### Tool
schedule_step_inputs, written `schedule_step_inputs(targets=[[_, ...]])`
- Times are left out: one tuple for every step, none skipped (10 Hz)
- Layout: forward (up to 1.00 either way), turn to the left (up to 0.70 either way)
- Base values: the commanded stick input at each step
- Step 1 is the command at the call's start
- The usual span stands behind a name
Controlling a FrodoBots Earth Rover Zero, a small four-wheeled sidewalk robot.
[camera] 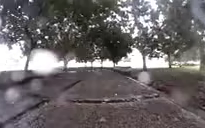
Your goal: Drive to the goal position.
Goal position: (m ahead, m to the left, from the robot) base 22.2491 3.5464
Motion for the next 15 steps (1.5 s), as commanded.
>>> schedule_step_inputs(targets=[[0.7,0.0],[0.7,0.0],[0.7,0.0],[0.7,0.0],[0.7,0.0],[0.7,0.0],[0.7,0.0],[0.7,0.0],[0.7,0.0],[0.7,0.0],[0.7,0.0],[0.7,0.0],[0.7,0.0],[0.7,0.0],[0.7,0.0]])
